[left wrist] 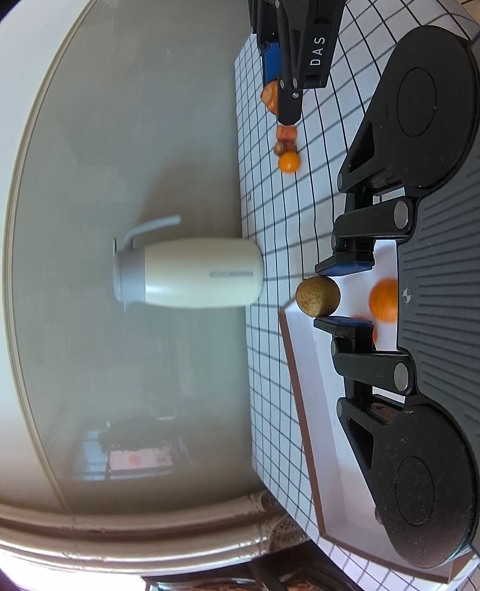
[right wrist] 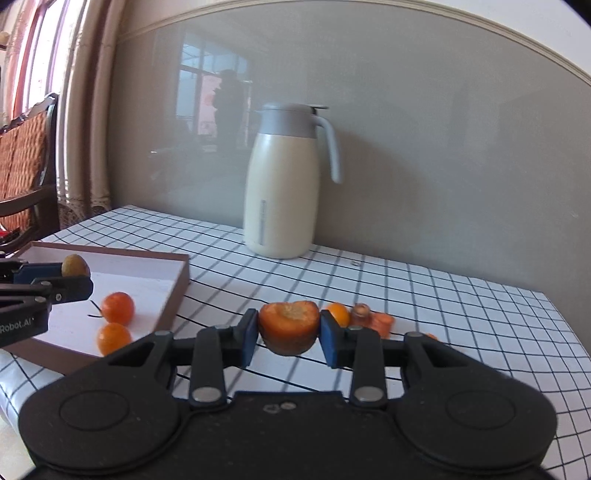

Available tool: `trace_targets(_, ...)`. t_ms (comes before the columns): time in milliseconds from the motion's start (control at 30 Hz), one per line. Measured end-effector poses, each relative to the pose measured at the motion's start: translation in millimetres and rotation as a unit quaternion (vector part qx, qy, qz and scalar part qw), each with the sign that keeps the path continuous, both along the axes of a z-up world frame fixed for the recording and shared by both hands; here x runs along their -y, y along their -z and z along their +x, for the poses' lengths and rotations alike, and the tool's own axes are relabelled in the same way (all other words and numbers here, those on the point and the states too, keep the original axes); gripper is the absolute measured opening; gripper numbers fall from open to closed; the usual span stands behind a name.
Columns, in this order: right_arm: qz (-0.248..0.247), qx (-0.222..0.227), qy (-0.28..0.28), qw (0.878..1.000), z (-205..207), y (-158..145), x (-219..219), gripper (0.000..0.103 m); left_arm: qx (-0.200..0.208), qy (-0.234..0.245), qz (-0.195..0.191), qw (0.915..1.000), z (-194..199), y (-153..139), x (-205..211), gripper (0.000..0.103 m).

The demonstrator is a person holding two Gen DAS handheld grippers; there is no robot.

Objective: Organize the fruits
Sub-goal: 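Carry the olive-brown fruit and carrot chunk over the white box with both tools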

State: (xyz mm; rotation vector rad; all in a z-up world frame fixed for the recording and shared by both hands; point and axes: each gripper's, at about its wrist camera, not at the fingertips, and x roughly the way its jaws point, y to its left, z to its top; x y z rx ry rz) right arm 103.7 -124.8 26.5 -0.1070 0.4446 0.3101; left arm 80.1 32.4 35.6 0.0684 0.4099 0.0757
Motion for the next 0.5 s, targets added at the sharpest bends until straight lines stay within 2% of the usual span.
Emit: trace_targets(500,-0.001,0.011,-0.063,0.998,-1.0,-2.1,-62.1,0.026,0.001,-0.056,-0.005,0.9984,-16.1,2.3,-59.8,0.023)
